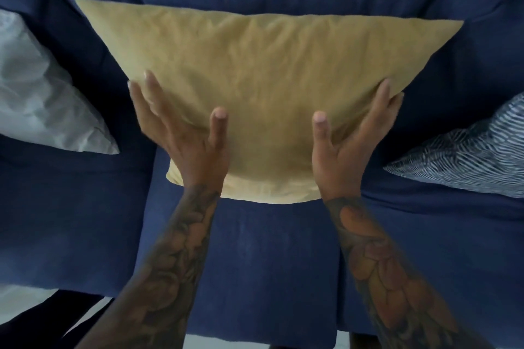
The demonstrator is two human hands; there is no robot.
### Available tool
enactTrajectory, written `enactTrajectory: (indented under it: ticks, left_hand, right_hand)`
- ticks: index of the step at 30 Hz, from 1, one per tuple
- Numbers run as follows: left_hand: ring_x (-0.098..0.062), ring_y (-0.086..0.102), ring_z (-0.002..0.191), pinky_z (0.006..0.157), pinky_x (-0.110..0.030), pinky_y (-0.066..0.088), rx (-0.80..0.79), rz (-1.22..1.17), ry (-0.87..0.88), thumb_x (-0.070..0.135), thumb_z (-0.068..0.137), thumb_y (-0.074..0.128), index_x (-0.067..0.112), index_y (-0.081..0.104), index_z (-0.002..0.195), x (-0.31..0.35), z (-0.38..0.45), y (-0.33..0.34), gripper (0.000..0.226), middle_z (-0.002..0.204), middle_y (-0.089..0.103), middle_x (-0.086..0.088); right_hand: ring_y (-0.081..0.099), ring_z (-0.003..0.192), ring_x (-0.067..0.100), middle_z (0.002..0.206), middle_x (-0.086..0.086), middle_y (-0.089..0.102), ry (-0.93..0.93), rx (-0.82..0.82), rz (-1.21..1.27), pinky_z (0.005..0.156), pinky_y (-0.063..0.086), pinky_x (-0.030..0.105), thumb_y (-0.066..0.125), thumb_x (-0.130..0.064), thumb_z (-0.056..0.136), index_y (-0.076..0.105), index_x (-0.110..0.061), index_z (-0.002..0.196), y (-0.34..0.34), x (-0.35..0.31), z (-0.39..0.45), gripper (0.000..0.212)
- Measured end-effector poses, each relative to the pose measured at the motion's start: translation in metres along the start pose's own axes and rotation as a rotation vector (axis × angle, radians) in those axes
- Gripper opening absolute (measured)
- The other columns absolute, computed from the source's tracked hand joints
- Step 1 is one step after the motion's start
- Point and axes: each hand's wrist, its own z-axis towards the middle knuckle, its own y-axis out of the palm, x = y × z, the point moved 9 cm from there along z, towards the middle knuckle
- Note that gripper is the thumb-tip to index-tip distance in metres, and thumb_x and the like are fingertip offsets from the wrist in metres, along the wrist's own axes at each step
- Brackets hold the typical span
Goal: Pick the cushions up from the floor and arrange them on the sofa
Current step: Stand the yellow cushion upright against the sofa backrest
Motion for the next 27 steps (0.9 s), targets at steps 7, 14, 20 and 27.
enactTrajectory:
  ticks: [7,14,20,27]
  left_hand:
    - [-0.042,0.008,0.159,0.125,-0.062,0.008,0.011,0.220,0.043,0.074,0.091,0.047,0.003,0.022,0.166,0.002,0.028,0.053,0.106,0.172,0.014,-0.024]
    - [-0.039,0.009,0.160,0.123,-0.066,0.011,-0.013,0.246,0.024,0.078,0.090,0.047,0.008,0.025,0.166,-0.006,0.035,0.067,0.105,0.173,0.015,-0.020]
    - [-0.033,0.006,0.162,0.122,-0.064,0.007,-0.082,0.235,0.057,0.078,0.093,0.045,0.007,0.017,0.168,-0.018,0.005,0.014,0.107,0.175,0.010,-0.016]
    - [-0.031,-0.002,0.162,0.125,-0.062,0.002,-0.245,0.313,0.082,0.064,0.102,0.053,0.019,0.016,0.169,-0.043,-0.062,0.015,0.089,0.176,0.004,-0.014]
  right_hand:
    - [0.013,0.161,0.050,0.171,0.037,0.007,0.026,0.072,-0.310,0.129,0.013,0.052,0.070,-0.062,0.093,0.024,-0.002,0.167,0.046,-0.012,0.036,0.106]
    - [0.012,0.162,0.045,0.174,0.031,0.006,0.039,0.067,-0.383,0.128,0.014,0.049,0.065,-0.070,0.093,0.021,-0.009,0.170,0.052,-0.004,0.044,0.107]
    - [0.001,0.161,0.052,0.172,0.037,-0.003,-0.082,0.015,-0.337,0.132,0.006,0.054,0.070,-0.057,0.099,0.020,-0.005,0.169,0.010,-0.004,0.002,0.101]
    - [-0.002,0.164,0.046,0.174,0.033,-0.001,-0.197,-0.234,-0.352,0.133,0.007,0.045,0.067,-0.047,0.102,0.025,-0.011,0.168,0.032,0.003,-0.046,0.086]
